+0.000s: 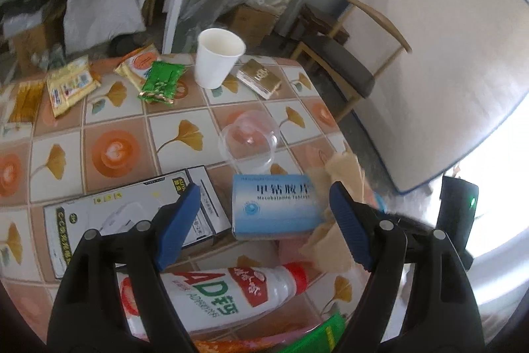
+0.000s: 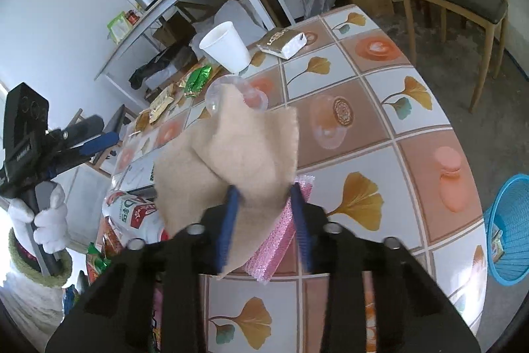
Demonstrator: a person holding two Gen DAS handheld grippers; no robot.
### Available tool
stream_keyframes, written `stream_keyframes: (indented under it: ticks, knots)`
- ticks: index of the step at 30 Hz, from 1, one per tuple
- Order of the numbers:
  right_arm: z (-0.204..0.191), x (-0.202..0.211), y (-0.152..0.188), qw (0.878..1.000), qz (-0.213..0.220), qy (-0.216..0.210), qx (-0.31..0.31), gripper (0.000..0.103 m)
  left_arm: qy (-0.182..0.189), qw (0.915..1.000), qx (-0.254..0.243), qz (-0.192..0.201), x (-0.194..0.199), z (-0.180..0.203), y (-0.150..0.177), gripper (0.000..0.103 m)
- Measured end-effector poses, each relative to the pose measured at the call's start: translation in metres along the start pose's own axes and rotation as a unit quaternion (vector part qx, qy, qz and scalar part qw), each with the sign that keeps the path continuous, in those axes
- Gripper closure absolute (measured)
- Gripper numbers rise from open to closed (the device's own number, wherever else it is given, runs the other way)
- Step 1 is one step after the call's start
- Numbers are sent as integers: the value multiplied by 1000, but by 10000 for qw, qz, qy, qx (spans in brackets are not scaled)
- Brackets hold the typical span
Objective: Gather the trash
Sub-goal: 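Grasp the beige cloth beside the pink sponge with the right tool, then lift the beige cloth off the table with the right tool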
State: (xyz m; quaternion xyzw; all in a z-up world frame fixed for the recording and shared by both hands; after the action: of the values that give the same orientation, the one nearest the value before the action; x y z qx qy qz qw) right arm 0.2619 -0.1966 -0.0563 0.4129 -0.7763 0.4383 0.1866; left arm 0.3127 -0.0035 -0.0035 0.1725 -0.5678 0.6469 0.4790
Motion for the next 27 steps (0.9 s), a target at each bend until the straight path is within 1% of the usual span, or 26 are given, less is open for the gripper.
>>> stream_keyframes:
  ticks: [2, 3, 7, 10, 13, 16, 19, 20, 22, 24, 26, 27]
  knots:
    - [0, 1, 1, 10000, 19, -51, -41, 95, -77, 9998, -198, 27, 2, 4, 4, 27]
    - [0, 3, 1, 9999, 40, -100, -69, 97, -108, 9996, -275, 26, 2, 5, 6, 27]
    - [-1, 15, 0, 9992, 198, -323, -121, 98, -151, 9987, -495, -28, 2, 9, 8, 27]
    - [1, 32, -1, 9982, 411, -398, -174, 99, -157, 9966, -806, -23, 4, 16, 9, 27]
    - [15, 51, -2, 9963, 614, -453, -395, 99, -180, 9922, -1235, -27, 1, 28, 11, 27]
    - [32, 67, -3, 9937, 793, -477, -638, 99, -237, 9839, -1769, -87, -6, 45, 17, 27]
    - [48, 79, -1, 9905, 915, -536, -873, 99, -261, 9715, -2347, -201, -16, 65, 26, 27]
    - [53, 82, 0, 9898, 941, -534, -929, 99, -321, 9646, -2607, -237, -21, 73, 30, 26]
    - [61, 85, 3, 9885, 981, -492, -1042, 99, -395, 9561, -2891, -269, -27, 83, 35, 25]
    - [67, 84, 8, 9878, 906, -569, -1127, 99, -435, 9438, -3265, -295, -33, 95, 41, 25]
    - [70, 78, 12, 9875, 761, -684, -1203, 98, -479, 9347, -3505, -330, -39, 103, 45, 25]
    - [71, 75, 14, 9874, 683, -746, -1221, 97, -490, 9320, -3574, -364, -42, 105, 46, 25]
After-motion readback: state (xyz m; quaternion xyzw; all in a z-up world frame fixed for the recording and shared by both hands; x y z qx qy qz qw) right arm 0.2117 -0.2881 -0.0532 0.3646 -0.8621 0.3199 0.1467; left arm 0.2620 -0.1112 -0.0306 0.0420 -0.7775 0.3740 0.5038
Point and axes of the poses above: each gripper's, at about its wrist camera, not at the fingertips, and x roughly against the way its jaws point, z to its right, y to its underside, the point moved 5 cm from there along -x, roughly the way its jaws point, and after that the axes turned 7 degrees about -y, right-handed, at the moved point
